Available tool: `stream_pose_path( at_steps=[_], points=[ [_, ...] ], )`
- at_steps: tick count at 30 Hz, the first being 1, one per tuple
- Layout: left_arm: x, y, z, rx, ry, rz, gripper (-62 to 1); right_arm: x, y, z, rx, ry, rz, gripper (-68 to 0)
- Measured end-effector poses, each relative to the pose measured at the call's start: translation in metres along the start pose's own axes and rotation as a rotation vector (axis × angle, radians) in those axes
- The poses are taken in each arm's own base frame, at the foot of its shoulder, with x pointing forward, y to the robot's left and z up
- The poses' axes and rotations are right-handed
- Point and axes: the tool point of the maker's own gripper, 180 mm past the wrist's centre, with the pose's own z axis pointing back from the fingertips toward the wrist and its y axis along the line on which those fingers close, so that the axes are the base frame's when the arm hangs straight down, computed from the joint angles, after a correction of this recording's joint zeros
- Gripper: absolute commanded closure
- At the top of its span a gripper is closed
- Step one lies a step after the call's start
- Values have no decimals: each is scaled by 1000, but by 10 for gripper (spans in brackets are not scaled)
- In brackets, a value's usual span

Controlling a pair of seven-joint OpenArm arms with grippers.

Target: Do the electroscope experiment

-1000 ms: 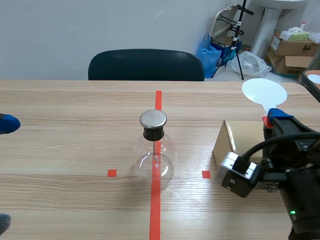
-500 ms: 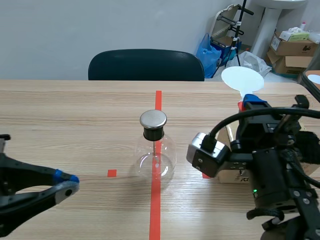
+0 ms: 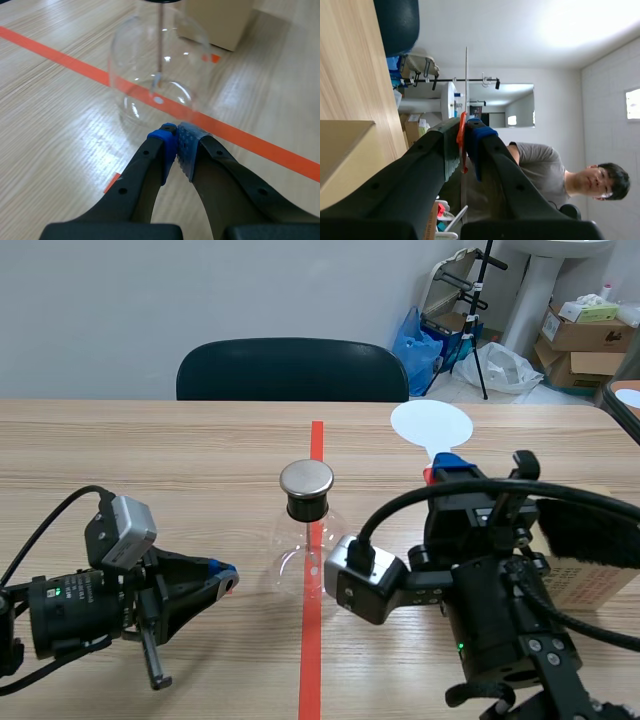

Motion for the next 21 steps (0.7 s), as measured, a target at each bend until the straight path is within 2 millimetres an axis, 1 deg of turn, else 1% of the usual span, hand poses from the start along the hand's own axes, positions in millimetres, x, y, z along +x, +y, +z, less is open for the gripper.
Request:
stream_pose_path(
  at_steps=[4,9,21],
  points=[
    [0,15,-10,61,-11,-14,-31,3,13,5,36,-11,7,-16],
    [6,12,-12,47,-51,-14,-31,7,20,8,54,-21,8,-16],
    [3,9,-10,45,-43,-9,-30,7,20,8,54,-22,7,-15]
  ],
)
